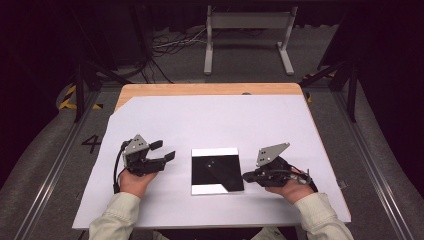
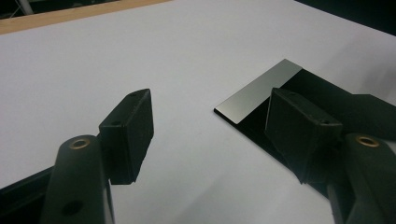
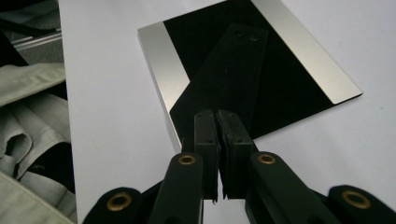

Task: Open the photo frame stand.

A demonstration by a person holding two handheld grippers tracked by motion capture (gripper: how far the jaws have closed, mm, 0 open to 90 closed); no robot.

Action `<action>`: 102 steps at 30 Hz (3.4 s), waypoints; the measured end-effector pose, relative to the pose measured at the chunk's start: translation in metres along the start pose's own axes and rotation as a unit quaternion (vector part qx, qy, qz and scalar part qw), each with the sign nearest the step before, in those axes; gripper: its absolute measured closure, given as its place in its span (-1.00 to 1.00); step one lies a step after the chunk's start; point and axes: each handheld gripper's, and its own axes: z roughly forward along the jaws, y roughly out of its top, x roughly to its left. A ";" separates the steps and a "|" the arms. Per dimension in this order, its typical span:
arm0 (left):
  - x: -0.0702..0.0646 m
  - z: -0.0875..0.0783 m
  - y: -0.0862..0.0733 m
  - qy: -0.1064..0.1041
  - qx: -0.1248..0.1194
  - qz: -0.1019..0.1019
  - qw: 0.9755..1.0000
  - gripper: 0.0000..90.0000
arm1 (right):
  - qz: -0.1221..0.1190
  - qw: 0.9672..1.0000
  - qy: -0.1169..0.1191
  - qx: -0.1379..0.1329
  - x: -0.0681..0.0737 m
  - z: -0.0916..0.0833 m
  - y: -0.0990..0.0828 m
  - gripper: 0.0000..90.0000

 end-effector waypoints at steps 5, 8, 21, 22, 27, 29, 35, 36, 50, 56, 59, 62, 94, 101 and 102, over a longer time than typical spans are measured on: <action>-0.001 0.002 0.000 -0.003 0.004 0.001 1.000 -0.27 | -0.002 1.000 0.008 0.011 0.001 0.002 -0.001 0.94; -0.001 0.003 0.000 -0.003 0.005 0.004 1.000 -0.27 | 0.001 1.000 0.012 0.018 0.001 0.004 -0.002 0.94; -0.003 0.008 0.000 -0.008 0.013 0.007 1.000 -0.27 | 0.006 0.998 0.028 0.057 0.001 0.012 -0.011 0.94; -0.003 0.008 0.000 -0.009 0.013 0.004 1.000 -0.27 | 0.006 0.998 0.028 0.060 0.001 0.012 -0.011 0.94; -0.004 0.010 0.000 -0.010 0.016 0.010 1.000 -0.27 | 0.008 0.996 0.034 0.079 0.002 0.016 -0.013 0.95; -0.005 0.010 0.000 -0.010 0.017 0.012 1.000 -0.27 | 0.011 0.996 0.035 0.086 0.001 0.017 -0.014 0.95; -0.007 0.012 -0.001 -0.011 0.022 0.013 1.000 -0.27 | 0.019 0.994 0.042 0.103 0.001 0.021 -0.016 0.95; -0.007 0.012 -0.001 -0.012 0.024 0.013 1.000 -0.27 | 0.020 0.993 0.044 0.106 0.001 0.021 -0.016 0.95; -0.006 0.013 -0.001 -0.011 0.026 0.011 1.000 -0.28 | 0.018 0.991 0.049 0.122 0.003 0.032 -0.015 0.97; -0.006 0.015 -0.002 -0.013 0.027 0.009 1.000 -0.29 | 0.020 0.992 0.045 0.119 0.003 0.032 -0.015 0.98; -0.005 0.015 -0.002 -0.014 0.027 0.009 0.999 -0.29 | 0.021 0.993 0.042 0.108 0.003 0.028 -0.013 0.99; -0.005 0.015 -0.002 -0.014 0.028 0.009 0.999 -0.29 | 0.024 0.994 0.044 0.098 0.002 0.025 -0.013 0.99; -0.006 0.015 -0.004 -0.012 0.033 0.011 0.999 -0.30 | 0.032 0.999 0.030 -0.031 0.004 0.006 0.001 0.99; -0.006 0.011 -0.007 -0.007 0.039 0.004 0.999 -0.29 | 0.027 0.998 0.019 -0.051 0.005 0.004 0.007 0.99; -0.005 0.011 -0.007 -0.006 0.040 0.005 0.999 -0.29 | 0.026 0.998 0.017 -0.053 0.006 0.004 0.008 0.99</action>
